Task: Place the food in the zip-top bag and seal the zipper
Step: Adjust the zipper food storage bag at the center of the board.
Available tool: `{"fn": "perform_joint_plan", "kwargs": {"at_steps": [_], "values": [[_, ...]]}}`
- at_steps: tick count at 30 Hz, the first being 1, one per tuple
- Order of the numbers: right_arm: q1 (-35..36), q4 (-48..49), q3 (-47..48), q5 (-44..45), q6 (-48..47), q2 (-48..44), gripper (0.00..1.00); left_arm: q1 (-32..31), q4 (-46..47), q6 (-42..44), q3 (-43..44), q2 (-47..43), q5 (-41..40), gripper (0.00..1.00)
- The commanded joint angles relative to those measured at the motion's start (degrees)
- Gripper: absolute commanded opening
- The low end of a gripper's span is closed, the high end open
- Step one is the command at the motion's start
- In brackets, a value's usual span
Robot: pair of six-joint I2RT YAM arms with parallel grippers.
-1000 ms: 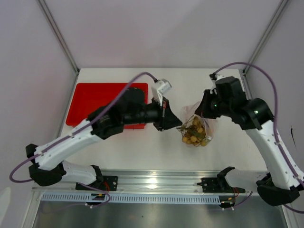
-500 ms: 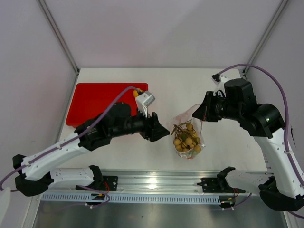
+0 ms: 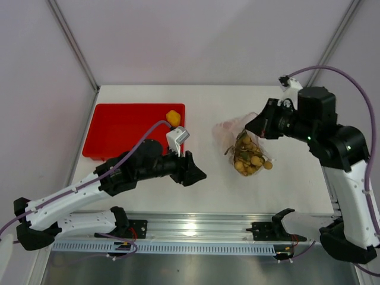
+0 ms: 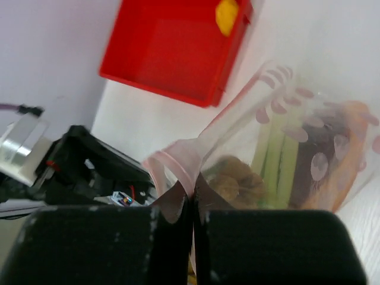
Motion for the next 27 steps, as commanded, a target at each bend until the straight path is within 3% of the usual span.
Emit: {"fn": "perform_joint_plan", "kwargs": {"at_steps": [1, 2, 4, 7, 11, 13, 17, 22, 27], "values": [[-1.0, 4.7, -9.2, -5.7, 0.2, -4.7, 0.0, 0.3, 3.5, -1.1, 0.4, 0.4, 1.8, 0.64], [-1.6, 8.7, -19.5, -7.2, 1.1, -4.9, 0.0, 0.3, 4.1, -1.7, 0.1, 1.3, 2.3, 0.64], [-2.3, 10.5, -25.4, -8.8, 2.0, -3.5, 0.0, 0.3, 5.2, -2.5, -0.2, 2.3, 3.5, 0.64], [-1.3, 9.7, -21.1, -7.7, 2.1, -4.0, 0.0, 0.4, 5.9, -3.5, -0.5, 3.2, 4.5, 0.64], [-0.5, 4.7, -6.3, -6.5, 1.2, -3.7, 0.0, 0.3, 6.8, -3.9, -2.0, 1.8, 3.5, 0.64], [-1.2, 5.2, -8.7, -5.7, 1.2, -4.4, 0.0, 0.3, 7.0, -4.0, -2.4, 1.1, 3.0, 0.65], [-4.5, 8.4, -23.7, -10.0, 1.8, -3.9, 0.0, 0.2, 7.2, -5.5, -3.2, 1.5, 3.6, 0.65], [-3.2, 12.4, -22.7, -7.2, 6.6, -6.9, 0.0, -3.3, 16.1, -12.1, -8.7, 0.4, 2.6, 0.64], [-2.8, 14.1, -24.1, -2.4, 13.7, -8.8, 0.0, -7.3, 21.2, -22.6, -15.5, -1.9, -8.6, 0.72]]}}
